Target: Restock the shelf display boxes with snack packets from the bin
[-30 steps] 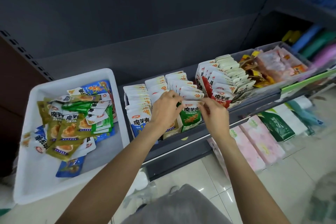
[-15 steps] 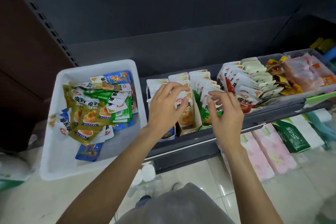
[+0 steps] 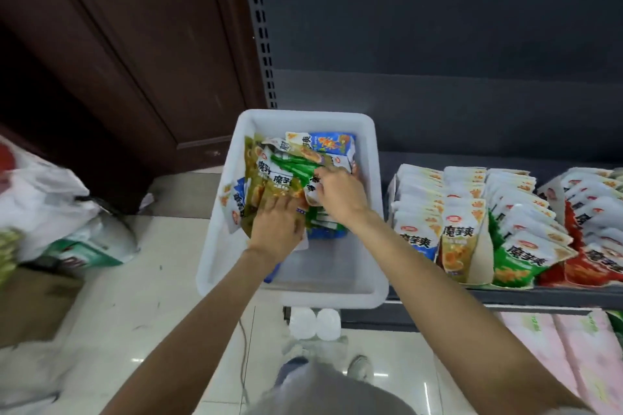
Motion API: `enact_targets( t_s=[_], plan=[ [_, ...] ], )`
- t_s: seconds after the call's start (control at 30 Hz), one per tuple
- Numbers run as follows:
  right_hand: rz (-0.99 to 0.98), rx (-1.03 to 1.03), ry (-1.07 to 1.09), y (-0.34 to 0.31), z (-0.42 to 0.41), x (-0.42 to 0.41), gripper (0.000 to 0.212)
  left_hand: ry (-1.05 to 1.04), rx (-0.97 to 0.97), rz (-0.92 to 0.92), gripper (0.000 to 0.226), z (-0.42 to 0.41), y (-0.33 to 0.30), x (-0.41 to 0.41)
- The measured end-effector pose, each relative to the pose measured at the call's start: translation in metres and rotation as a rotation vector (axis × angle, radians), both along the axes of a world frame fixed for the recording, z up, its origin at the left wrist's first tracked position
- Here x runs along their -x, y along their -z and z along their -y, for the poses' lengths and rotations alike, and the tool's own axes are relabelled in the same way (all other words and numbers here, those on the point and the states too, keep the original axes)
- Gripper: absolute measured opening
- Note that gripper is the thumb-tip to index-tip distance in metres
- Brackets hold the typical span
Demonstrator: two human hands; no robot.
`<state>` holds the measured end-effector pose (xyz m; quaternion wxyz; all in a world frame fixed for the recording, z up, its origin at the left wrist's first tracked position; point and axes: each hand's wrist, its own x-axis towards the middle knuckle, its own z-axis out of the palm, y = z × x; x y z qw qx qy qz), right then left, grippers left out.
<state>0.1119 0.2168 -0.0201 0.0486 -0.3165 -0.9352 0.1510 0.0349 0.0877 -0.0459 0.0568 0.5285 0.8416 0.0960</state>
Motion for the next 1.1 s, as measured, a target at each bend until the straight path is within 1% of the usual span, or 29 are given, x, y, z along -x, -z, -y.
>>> enact_targets(
  t_s=[0.07,0.17,0.23,0.33,0.37,0.4,0.47,0.5,0.53,0.6,0.67,0.7,0.77,0.8,0.87,0.97,1.03,1.1],
  plan=[
    [0.152,-0.082,0.04,0.01,-0.008,0.017,0.037,-0.042,0.026,-0.003,0.038,-0.006,0.001,0.003],
    [0.26,-0.181,0.069,0.014,-0.011,0.024,0.037,-0.091,-0.034,0.019,0.04,-0.013,-0.003,0.012],
    [0.333,-0.235,0.014,0.014,-0.007,0.024,0.035,-0.098,-0.108,0.056,0.041,-0.016,-0.003,0.022],
    [0.397,-0.291,-0.085,0.011,-0.002,0.02,0.027,-0.025,-0.223,0.06,0.043,-0.023,0.001,0.034],
    [0.391,-0.36,-0.097,0.01,0.001,0.018,0.019,0.016,-0.227,0.06,0.045,-0.026,0.001,0.036],
    [0.38,-0.415,-0.116,0.005,0.005,0.018,0.007,0.061,-0.223,0.057,0.047,-0.029,0.001,0.038],
    [0.283,-0.471,-0.134,0.004,0.007,0.012,0.023,0.145,-0.208,0.047,0.052,-0.035,0.002,0.041],
    [0.162,-0.486,-0.14,0.002,0.008,0.008,0.026,0.182,-0.204,0.038,0.051,-0.037,0.001,0.043],
    [-0.012,-0.462,-0.135,0.0,0.009,0.003,0.025,0.213,-0.228,0.029,0.048,-0.038,0.001,0.045],
    [-0.353,-0.333,-0.091,-0.013,0.009,-0.011,0.018,0.205,-0.333,0.086,0.03,-0.035,-0.008,0.045],
    [-0.542,-0.056,0.06,-0.029,0.005,-0.029,0.01,0.121,-0.448,0.242,0.016,-0.029,-0.023,0.041],
    [-0.626,0.101,0.149,-0.036,0.001,-0.039,0.011,0.055,-0.466,0.362,0.013,-0.026,-0.032,0.038],
    [-0.74,0.461,0.305,-0.05,-0.004,-0.055,0.017,-0.044,-0.454,0.671,0.008,-0.02,-0.046,0.032],
    [-0.775,0.63,0.345,-0.057,-0.004,-0.061,0.018,-0.061,-0.444,0.794,0.008,-0.017,-0.053,0.028],
    [-0.796,0.867,0.358,-0.068,-0.002,-0.072,0.017,-0.067,-0.429,0.92,0.009,-0.012,-0.066,0.017],
    [-0.795,0.997,0.36,-0.077,0.005,-0.086,0.021,-0.1,-0.428,1.049,0.014,-0.009,-0.079,-0.002],
    [-0.774,1.005,0.331,-0.082,0.008,-0.101,0.02,-0.077,-0.393,1.078,0.017,-0.01,-0.087,-0.014],
    [-0.742,0.967,0.299,-0.087,0.008,-0.124,0.017,0.007,-0.359,1.118,0.018,-0.012,-0.094,-0.031]
  ],
)
